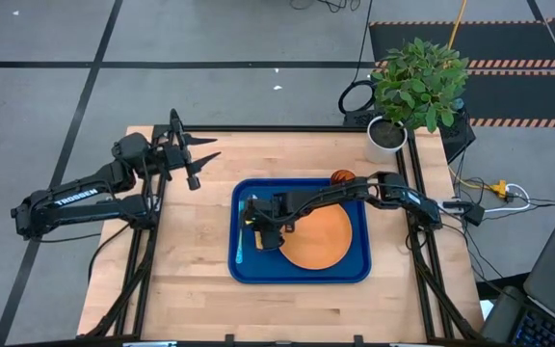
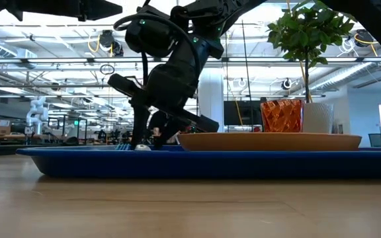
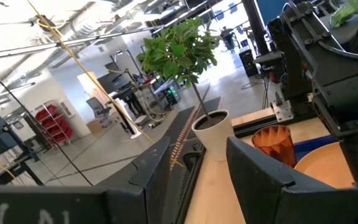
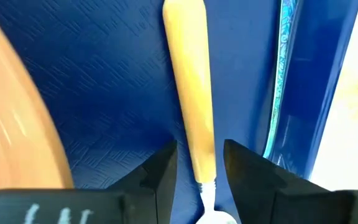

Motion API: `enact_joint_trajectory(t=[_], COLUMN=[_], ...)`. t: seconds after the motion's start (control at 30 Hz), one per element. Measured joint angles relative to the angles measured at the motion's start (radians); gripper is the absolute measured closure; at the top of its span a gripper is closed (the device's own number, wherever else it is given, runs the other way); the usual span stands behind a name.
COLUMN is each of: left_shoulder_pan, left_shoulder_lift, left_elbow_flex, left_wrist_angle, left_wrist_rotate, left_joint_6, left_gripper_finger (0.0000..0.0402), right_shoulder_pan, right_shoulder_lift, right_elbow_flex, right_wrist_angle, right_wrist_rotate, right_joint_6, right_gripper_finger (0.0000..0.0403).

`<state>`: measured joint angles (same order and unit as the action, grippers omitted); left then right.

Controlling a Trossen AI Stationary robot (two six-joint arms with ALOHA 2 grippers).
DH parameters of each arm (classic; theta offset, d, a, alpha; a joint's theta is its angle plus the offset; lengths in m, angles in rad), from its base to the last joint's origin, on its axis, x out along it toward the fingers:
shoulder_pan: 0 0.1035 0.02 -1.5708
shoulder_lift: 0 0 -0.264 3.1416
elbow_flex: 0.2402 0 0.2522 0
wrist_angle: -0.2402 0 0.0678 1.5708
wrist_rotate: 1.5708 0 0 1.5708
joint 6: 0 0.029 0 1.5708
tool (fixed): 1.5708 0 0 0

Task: Pick and place plate/cup/fork/spoon on tray
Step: Adjust the orange spoon on the blue tray

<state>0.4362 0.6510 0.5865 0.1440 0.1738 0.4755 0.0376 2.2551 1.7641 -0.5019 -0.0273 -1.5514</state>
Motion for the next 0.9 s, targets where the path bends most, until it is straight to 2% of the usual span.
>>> enact_joint_trajectory(t=[0.43,0.63,0.9], left_shoulder_pan=[0.000,0.000,0.000], left_shoulder_lift=[0.000,0.000,0.000], left_elbow_flex=[0.000,0.000,0.000], left_wrist_angle=[0.000,0.000,0.000], left_wrist_rotate=[0.000,0.000,0.000], left_joint_6=[-0.005,-0.007,-0.008], left_gripper_finger=[0.0240,0.0240,0.0240], right_shoulder_pan=[0.029,0.045,0.027], right_shoulder_lift=[-0.012,-0.016,-0.016], right_elbow_flex=[-0.002,-0.002,-0.002], right_wrist_angle=[-0.009,0.000,0.001], right_wrist_rotate=[-0.005,-0.055,-0.054], right_joint_6=[0.078,0.122,0.100], right_gripper_finger=[0.0277,0.0277,0.0277])
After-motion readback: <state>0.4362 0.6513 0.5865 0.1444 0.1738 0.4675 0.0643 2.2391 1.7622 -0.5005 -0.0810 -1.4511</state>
